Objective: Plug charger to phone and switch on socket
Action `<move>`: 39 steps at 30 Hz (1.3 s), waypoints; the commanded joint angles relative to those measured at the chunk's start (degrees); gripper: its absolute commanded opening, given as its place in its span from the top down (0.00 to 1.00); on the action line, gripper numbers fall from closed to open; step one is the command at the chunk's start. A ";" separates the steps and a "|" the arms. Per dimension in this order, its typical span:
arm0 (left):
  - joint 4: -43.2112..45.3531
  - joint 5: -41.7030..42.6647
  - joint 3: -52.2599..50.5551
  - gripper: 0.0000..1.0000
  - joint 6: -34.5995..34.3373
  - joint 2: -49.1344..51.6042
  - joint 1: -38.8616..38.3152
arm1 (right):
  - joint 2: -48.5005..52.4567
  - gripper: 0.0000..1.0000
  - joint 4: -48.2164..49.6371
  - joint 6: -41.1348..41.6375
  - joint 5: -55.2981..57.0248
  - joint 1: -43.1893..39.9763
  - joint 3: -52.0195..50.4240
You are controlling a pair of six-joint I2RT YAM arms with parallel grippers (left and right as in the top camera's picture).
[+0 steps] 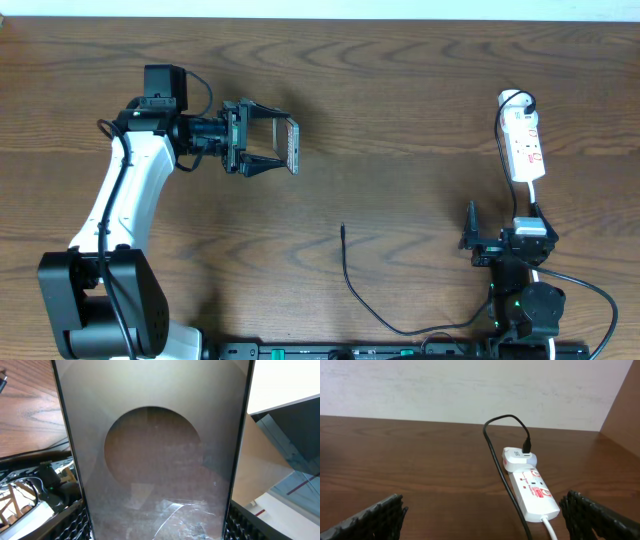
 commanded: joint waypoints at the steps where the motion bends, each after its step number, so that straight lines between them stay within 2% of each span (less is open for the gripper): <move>1: 0.22 3.15 2.25 0.93 -0.50 -1.55 0.00 | 0.00 0.01 -0.17 -0.74 -0.22 0.33 -0.04; 39: 0.22 4.83 2.25 0.93 -0.02 -1.55 0.00 | 0.00 0.01 0.44 -0.76 -0.31 0.33 -0.04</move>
